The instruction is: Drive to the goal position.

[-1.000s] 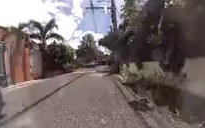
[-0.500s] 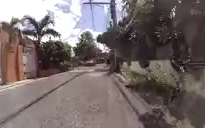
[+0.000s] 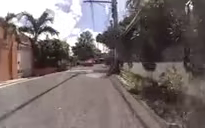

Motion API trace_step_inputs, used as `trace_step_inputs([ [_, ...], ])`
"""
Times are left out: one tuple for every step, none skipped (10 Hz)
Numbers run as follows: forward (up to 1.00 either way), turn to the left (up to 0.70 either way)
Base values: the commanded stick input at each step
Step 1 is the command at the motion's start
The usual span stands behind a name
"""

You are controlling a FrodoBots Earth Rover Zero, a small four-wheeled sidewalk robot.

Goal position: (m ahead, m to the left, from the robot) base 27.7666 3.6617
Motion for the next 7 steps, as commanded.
trace_step_inputs([
  [0.85,0.03],
  [0.85,0.29],
  [0.85,0.34],
  [0.85,0.34],
  [0.85,0.13],
  [0.85,0.0],
  [0.85,0.0],
])
